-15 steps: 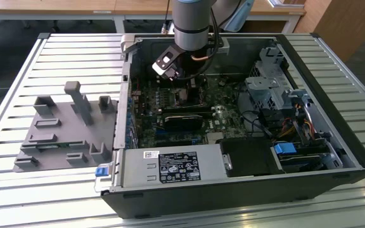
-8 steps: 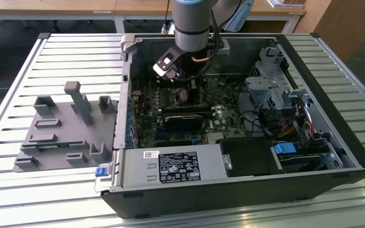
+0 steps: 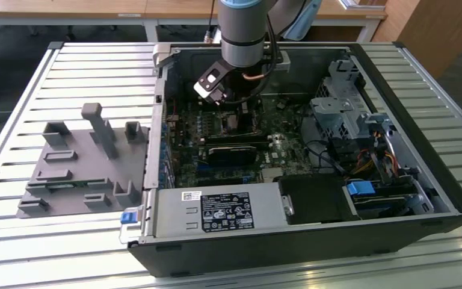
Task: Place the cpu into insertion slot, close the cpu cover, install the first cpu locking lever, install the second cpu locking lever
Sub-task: 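Place the cpu into insertion slot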
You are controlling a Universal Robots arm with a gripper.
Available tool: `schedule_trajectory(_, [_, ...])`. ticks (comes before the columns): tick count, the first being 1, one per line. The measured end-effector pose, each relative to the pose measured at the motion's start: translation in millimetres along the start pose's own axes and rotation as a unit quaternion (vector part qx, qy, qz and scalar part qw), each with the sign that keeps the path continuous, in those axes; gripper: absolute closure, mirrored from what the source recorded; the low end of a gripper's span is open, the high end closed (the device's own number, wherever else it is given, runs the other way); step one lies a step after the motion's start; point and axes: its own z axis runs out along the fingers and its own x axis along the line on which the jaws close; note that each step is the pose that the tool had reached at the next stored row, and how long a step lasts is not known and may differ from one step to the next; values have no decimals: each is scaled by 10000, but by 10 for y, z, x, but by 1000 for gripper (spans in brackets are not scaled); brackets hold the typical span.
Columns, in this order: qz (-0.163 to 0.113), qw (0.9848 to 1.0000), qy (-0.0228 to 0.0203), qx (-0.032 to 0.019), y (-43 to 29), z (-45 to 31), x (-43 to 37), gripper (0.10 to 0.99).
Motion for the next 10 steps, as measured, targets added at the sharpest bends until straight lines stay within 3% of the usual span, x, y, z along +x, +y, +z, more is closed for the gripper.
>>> schedule_trajectory(7, [1,10000,1,0,0,2,1,545])
schedule_trajectory(10, [0,10000,1,-1,0,2,0,471])
